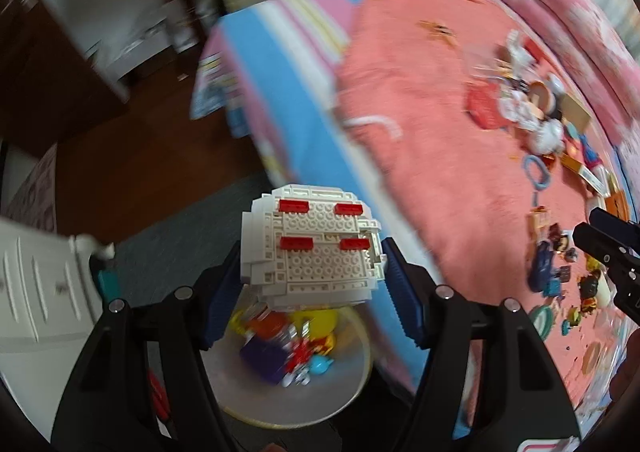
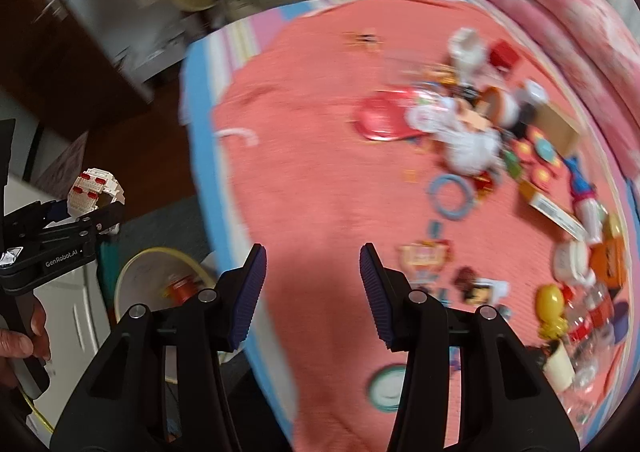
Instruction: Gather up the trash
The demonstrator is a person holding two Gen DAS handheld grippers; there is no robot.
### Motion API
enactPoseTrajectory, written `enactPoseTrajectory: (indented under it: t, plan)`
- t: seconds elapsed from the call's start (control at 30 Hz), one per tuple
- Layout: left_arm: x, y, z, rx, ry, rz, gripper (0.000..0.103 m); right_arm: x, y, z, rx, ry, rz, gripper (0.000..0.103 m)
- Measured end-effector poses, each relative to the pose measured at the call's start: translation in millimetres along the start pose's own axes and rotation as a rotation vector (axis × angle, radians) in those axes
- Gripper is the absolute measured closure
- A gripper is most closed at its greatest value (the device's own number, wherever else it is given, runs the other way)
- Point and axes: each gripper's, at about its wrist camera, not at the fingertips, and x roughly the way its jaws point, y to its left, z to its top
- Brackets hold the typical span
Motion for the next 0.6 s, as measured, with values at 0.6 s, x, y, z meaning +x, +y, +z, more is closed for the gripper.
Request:
enactPoseTrajectory:
  t: [0.6]
  plan:
    - [-33,143,-150,-0.337,0.084,0.118,0.039,19,172,-39,-0.371,0.105,0.142,0.056]
